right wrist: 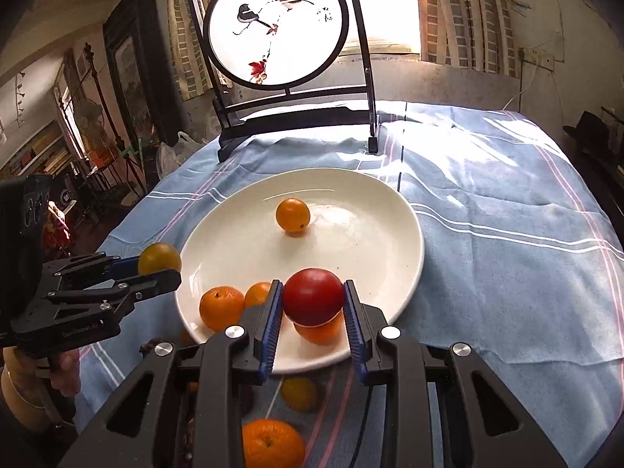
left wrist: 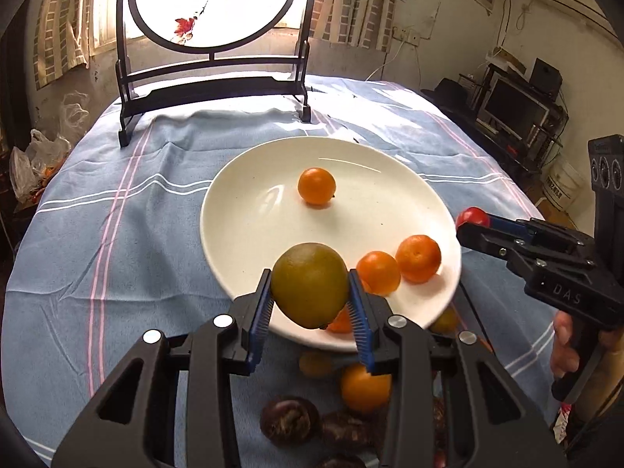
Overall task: Organize fruits
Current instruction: 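Grasp a yellow fruit with the left tool while the right tool grasps a red tomato, place both on plate, then grasp a red tomato with the left tool while the right tool grasps a dark plum, place both on plate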
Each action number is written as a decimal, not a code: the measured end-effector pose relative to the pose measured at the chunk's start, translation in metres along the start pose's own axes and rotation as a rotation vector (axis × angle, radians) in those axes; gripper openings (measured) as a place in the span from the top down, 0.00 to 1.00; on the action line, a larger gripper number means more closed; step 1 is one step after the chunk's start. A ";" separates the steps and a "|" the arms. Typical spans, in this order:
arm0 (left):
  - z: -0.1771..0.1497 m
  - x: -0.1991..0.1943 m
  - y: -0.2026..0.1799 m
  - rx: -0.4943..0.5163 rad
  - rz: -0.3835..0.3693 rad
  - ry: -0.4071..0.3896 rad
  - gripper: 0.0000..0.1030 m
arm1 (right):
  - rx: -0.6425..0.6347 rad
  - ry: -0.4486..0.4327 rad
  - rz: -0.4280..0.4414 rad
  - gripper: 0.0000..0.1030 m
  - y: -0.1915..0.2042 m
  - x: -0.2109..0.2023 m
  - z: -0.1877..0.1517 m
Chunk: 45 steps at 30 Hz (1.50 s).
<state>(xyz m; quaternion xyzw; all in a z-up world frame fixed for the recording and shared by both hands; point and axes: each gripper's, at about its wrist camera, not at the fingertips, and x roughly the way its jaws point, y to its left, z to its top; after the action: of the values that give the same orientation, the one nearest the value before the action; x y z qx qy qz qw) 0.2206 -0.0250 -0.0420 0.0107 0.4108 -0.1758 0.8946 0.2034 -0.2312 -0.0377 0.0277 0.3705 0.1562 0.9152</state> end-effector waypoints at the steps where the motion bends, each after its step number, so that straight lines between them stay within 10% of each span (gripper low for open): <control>1: 0.004 0.008 0.001 -0.002 0.011 0.012 0.65 | -0.006 0.007 -0.004 0.70 0.003 0.008 0.003; 6: 0.017 0.026 0.012 -0.050 0.013 0.037 0.62 | -0.026 -0.002 -0.017 0.54 0.008 0.030 0.015; 10: 0.013 -0.003 0.015 -0.059 0.034 -0.062 0.32 | -0.034 -0.045 -0.018 0.53 0.013 0.011 0.010; 23: -0.119 -0.090 -0.031 0.201 0.040 -0.058 0.32 | -0.065 -0.070 -0.004 0.53 0.015 -0.083 -0.087; 28: -0.162 -0.085 -0.052 0.259 0.018 -0.004 0.61 | -0.035 -0.075 0.002 0.53 0.010 -0.103 -0.115; 45: -0.166 -0.057 -0.065 0.239 -0.014 -0.006 0.64 | 0.010 -0.033 0.045 0.53 0.006 -0.106 -0.140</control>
<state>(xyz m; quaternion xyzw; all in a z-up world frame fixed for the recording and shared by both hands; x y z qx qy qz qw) 0.0440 -0.0409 -0.1015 0.1136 0.3844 -0.2299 0.8868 0.0339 -0.2667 -0.0674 0.0431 0.3552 0.1744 0.9173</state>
